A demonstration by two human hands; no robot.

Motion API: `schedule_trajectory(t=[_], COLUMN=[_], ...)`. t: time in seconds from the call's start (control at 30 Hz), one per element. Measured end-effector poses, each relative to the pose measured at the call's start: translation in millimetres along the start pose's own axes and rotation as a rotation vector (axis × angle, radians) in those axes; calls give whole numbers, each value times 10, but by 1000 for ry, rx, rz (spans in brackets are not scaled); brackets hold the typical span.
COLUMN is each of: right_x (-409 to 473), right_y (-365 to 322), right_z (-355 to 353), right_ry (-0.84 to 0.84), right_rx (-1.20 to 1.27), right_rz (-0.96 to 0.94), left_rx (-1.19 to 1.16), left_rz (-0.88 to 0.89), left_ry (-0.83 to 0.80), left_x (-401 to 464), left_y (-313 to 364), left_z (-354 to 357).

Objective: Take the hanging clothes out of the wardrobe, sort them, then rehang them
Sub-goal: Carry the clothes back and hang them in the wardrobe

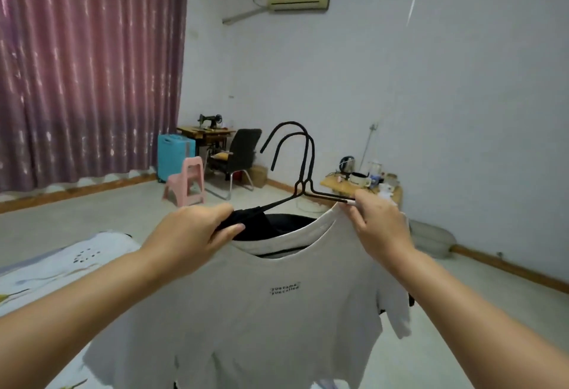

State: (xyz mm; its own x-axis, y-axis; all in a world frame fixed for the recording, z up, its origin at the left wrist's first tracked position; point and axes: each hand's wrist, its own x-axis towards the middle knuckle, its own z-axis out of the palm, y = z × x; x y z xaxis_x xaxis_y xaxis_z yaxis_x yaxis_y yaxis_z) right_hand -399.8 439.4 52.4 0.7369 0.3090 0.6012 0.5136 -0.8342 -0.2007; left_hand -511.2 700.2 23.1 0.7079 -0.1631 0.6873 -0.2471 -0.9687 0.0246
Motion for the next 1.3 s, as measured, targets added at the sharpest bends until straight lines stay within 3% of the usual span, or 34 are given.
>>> schedule_trajectory(t=[0.3,0.53,0.73,0.97,1.13,1.3], right_x=[-1078,-2285,-3439,-4752,-5404,-5814], right_y=[1025,1641,1981,1964,1690,1273], right_z=[-1020,-2013,-2864,-3633,-4099,-4449], right_ry=[97,136,216,305,290,330], right_rx=[-75,-216,-339,-394,-508,-419], right_rz=[196,383,538,781,1000,1265], left_rx=[-311,-471,-555,-1027,-1567,-1815], left_rz=[97,255,436,525,316,224], left_ry=[-23,-284,-402,-460,-666,-875], left_x=[527,700,562,-38,-420,-690], left_y=[1210,2724,4185,6035,6992,7586], left_z=[388,718,461,-86,-477,-804])
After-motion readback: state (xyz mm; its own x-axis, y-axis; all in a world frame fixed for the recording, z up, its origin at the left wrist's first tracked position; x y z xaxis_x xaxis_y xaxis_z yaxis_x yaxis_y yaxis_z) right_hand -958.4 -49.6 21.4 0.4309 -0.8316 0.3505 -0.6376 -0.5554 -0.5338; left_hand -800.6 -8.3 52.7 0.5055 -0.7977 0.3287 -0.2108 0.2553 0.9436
